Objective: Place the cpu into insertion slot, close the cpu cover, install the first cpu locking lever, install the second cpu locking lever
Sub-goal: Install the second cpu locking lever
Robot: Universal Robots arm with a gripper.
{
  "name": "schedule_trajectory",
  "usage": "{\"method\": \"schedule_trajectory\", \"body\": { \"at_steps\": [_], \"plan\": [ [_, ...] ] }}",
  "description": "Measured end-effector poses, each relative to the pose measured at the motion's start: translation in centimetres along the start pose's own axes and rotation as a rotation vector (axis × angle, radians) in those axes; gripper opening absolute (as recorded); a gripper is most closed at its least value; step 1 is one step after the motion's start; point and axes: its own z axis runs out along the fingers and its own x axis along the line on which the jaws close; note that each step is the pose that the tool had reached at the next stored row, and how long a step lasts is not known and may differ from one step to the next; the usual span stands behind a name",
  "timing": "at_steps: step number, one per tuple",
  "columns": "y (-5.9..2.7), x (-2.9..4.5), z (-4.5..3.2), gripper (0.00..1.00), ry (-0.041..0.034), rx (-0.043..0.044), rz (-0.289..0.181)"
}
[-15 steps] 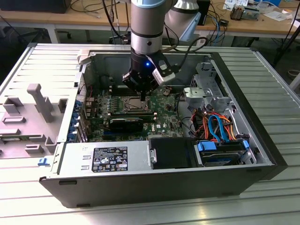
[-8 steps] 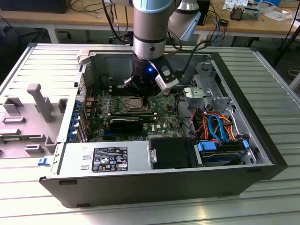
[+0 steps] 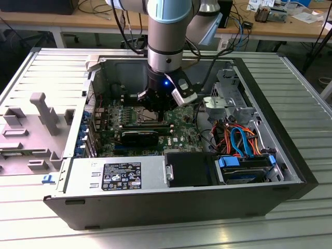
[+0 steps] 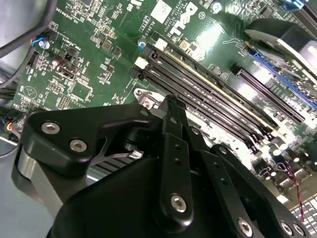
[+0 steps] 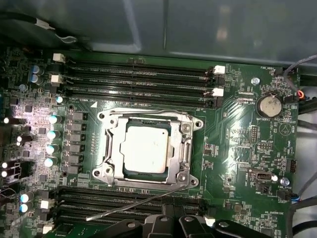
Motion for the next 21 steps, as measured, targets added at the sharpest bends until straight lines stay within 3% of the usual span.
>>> {"method": "schedule_trajectory", "body": {
  "at_steps": [6, 7, 10, 12, 17, 21],
  "plan": [
    [-0.36, 0.03, 0.55, 0.11, 0.0000, -0.0001, 0.000],
    [-0.36, 0.06, 0.87, 0.11, -0.0003, -0.0050, -0.003],
    [-0.34, 0.24, 0.92, 0.11, -0.0034, -0.0371, -0.003],
    [-0.37, 0.41, 0.94, 0.11, -0.0043, -0.0469, -0.003],
    [-0.91, 0.88, 0.96, 0.11, -0.0050, -0.0481, -0.003],
    [-0.98, 1.81, 1.01, 0.11, -0.0068, -0.0479, -0.003]
  ]
}}
